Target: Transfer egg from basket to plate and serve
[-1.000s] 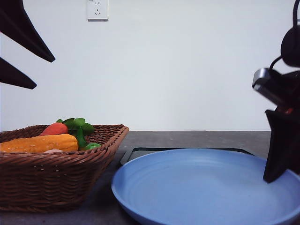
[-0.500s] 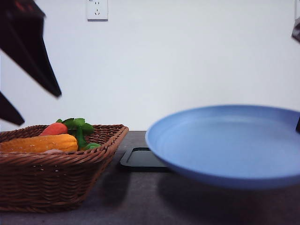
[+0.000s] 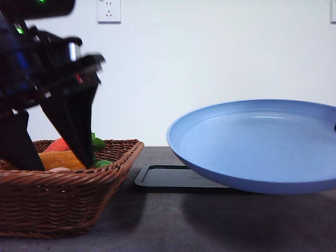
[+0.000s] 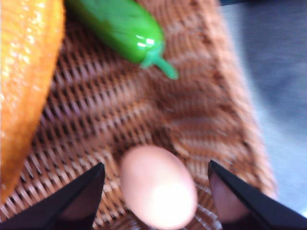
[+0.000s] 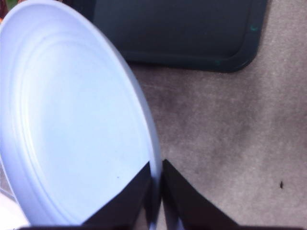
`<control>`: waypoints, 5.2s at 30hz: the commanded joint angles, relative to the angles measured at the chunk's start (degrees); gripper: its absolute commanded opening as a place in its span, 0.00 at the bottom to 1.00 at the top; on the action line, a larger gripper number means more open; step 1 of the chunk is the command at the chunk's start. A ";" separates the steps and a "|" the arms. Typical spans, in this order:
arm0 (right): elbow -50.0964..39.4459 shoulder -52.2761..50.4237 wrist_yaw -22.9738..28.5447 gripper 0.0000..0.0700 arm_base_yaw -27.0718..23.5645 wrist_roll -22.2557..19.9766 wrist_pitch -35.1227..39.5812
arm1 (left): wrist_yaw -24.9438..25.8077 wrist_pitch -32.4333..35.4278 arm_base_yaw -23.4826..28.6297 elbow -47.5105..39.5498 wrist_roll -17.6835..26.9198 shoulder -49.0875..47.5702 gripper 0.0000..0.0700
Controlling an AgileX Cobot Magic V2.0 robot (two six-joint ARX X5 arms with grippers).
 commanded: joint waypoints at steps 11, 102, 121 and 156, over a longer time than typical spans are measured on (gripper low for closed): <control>0.17 0.28 2.21 0.00 0.11 0.24 0.48 | -0.26 0.46 -1.59 1.02 -0.64 5.15 0.53; 29.42 49.45 -9.87 0.00 -5.81 2.92 9.62 | -17.64 -8.89 -19.42 26.50 23.64 -26.50 0.48; 34.85 57.70 -5.35 0.31 -5.88 2.69 9.08 | -18.90 -10.38 -19.42 26.50 21.98 -30.13 0.48; 38.49 22.85 13.74 0.00 3.25 -8.24 -9.72 | -32.94 -10.64 0.90 25.12 27.21 -15.68 0.00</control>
